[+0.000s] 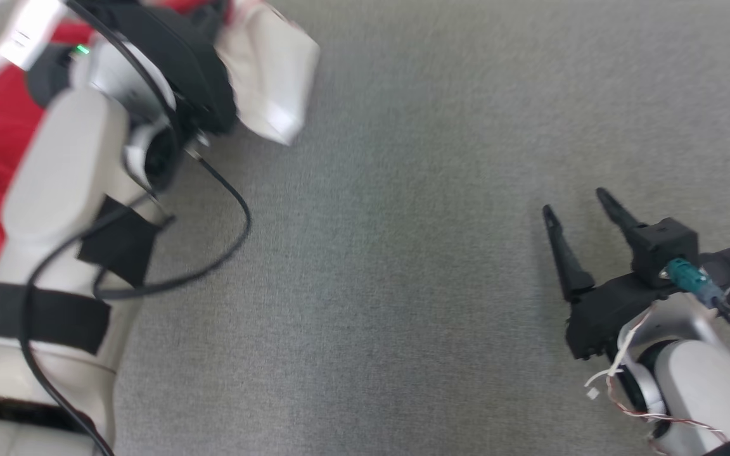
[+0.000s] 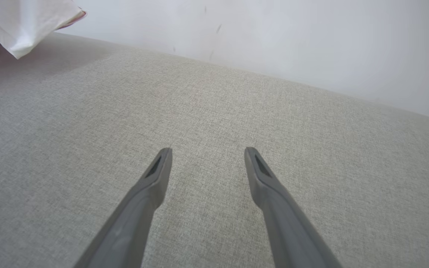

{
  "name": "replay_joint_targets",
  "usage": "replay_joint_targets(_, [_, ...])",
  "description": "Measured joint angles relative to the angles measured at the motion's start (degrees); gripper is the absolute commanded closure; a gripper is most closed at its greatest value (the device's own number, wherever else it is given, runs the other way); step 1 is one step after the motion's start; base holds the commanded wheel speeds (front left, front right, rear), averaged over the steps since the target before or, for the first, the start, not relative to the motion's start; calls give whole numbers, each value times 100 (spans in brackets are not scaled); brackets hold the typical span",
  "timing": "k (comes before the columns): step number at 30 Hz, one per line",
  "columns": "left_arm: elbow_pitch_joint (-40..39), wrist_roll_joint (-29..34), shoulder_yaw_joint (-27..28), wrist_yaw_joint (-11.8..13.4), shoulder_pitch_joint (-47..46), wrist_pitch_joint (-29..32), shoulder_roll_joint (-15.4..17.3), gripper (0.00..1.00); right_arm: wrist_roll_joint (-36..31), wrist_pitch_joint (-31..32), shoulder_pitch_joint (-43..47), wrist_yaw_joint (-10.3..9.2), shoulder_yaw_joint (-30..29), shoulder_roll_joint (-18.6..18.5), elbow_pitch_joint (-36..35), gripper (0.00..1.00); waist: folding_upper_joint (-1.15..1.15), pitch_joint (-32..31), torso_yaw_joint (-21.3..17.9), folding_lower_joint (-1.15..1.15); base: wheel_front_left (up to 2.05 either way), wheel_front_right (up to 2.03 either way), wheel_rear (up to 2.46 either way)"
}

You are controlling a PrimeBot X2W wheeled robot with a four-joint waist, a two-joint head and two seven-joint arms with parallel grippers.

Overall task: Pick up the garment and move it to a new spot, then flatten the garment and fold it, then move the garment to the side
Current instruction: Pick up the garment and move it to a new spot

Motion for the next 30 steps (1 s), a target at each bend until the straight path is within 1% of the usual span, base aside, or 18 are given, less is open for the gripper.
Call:
replay_joint_targets(3, [-223,-261,-291,1,229,-58,-30,100,83,-121,-16,0,65,156,233,0,-1,-214,-84,0,0,0,0])
replay_joint_targets(8, [-677,-749,-780,0,693,-179,-179,100,201,-305,-5,0,114,354,537,0,-1,-529,-329,-1,0,0,0])
replay_joint_targets(11, [-864,-1045,-1085,0,1070,-200,-259,100,241,-422,48,0,81,360,712,0,-1,-701,-511,-1,0,0,0])
replay_joint_targets(15, [-1015,-1349,-1328,1,1514,-257,-311,100,243,-523,193,0,71,364,833,0,-2,-934,-765,-1,0,0,0])
replay_joint_targets(22, [-1429,-1571,-1753,1,1958,-308,-315,100,281,-649,263,2,136,441,877,0,-2,-1230,-1260,-1,0,0,0])
replay_joint_targets(28, [-1653,-1752,-2016,1,2034,-374,-312,100,281,-706,345,2,172,472,870,0,-1,-1338,-1704,-1,0,0,0])
replay_joint_targets(30, [-1828,-1867,-2197,1,2069,-456,-290,100,281,-753,344,2,180,491,870,0,-1,-1348,-1848,-1,0,0,0])
